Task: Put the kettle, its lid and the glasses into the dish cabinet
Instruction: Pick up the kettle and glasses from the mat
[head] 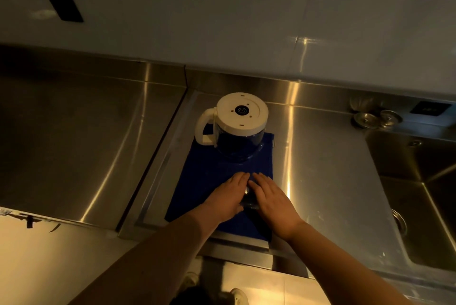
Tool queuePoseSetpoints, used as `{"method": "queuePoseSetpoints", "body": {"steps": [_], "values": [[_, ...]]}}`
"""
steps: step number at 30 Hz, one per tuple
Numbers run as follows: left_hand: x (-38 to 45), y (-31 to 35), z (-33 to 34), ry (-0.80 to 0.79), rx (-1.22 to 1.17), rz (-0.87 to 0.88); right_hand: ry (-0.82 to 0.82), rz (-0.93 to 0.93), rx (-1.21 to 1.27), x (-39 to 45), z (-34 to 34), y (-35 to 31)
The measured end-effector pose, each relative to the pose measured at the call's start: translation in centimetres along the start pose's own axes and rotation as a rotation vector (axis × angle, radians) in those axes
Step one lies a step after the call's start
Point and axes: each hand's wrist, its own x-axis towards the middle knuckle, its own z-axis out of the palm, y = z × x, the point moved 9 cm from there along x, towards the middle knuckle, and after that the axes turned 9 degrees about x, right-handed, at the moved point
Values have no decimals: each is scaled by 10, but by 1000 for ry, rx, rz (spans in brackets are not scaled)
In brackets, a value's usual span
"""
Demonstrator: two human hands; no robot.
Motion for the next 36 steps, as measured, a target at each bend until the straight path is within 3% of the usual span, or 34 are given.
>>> {"method": "queuePoseSetpoints", "body": {"steps": [8, 17, 29, 36], "values": [[-4, -5, -20, 42, -62, 73, 71, 28, 125, -2, -9, 0], [-12, -15, -38, 35, 60, 119, 84, 77, 287, 14, -1, -15], [1, -4, -32, 12, -26, 61, 101, -72, 82, 5, -22, -19], [11, 3, -25, -27, 9, 13, 62, -32, 158, 1, -30, -8]]}}
